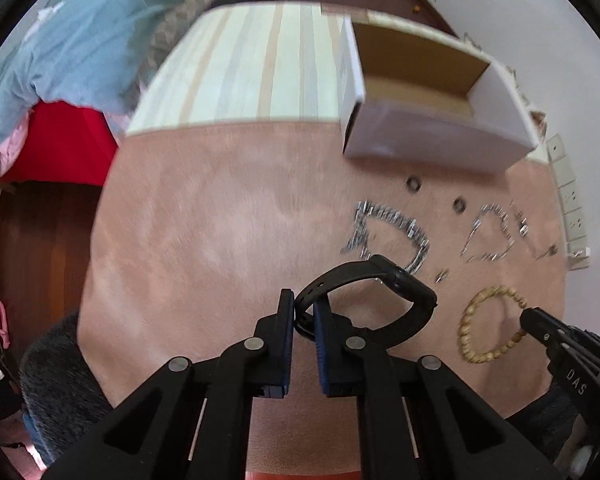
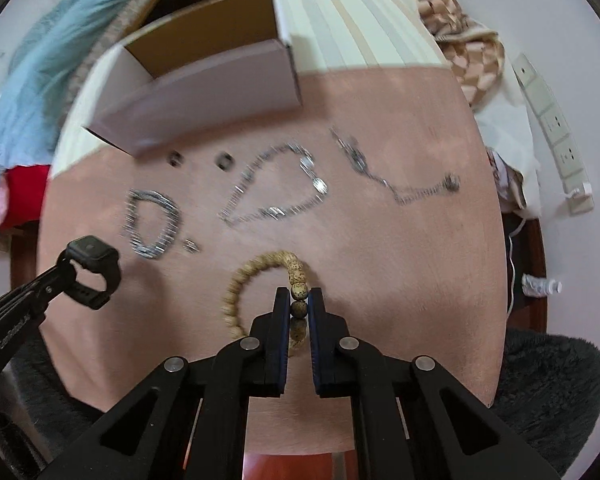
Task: Organize jewelry
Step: 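Grasp the black watch band with the left tool while the right tool grasps the wooden bead bracelet, then lower the watch band and bead bracelet into the white box and open both tools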
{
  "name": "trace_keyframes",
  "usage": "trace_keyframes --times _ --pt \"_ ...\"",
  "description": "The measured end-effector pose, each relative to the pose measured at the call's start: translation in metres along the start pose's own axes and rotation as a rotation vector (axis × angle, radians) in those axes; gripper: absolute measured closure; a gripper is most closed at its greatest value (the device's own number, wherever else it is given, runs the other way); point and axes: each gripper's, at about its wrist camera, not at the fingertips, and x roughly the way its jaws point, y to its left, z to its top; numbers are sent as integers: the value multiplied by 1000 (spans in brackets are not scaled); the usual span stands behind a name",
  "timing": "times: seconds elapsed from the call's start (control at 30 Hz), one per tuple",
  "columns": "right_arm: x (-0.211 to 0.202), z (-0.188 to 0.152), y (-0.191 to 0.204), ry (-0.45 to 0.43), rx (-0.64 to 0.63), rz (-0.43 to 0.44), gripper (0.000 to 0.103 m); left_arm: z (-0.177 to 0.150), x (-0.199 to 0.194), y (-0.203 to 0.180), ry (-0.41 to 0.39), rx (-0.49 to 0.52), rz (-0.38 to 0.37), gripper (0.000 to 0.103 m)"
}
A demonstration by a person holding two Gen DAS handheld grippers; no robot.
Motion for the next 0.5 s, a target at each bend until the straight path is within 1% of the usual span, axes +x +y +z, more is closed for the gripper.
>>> trace_keyframes --times 0.13,0.2,0.3,0.33,0.5 --pt "-28 13 13 -54 -30 36 94 13 -31 2 -55 -7 -26 96" --pt "-47 24 21 -94 -46 60 94 18 -46 0 -81 -4 -40 96" --pt "-69 43 30 -150 -70 80 94 39 -61 -3 -117 10 -61 96" --pt "-74 49 30 -161 -74 86 94 48 -57 0 -123 12 -65 96" --pt "-103 93 39 -232 -96 112 94 77 -64 -8 -148 27 -92 96"
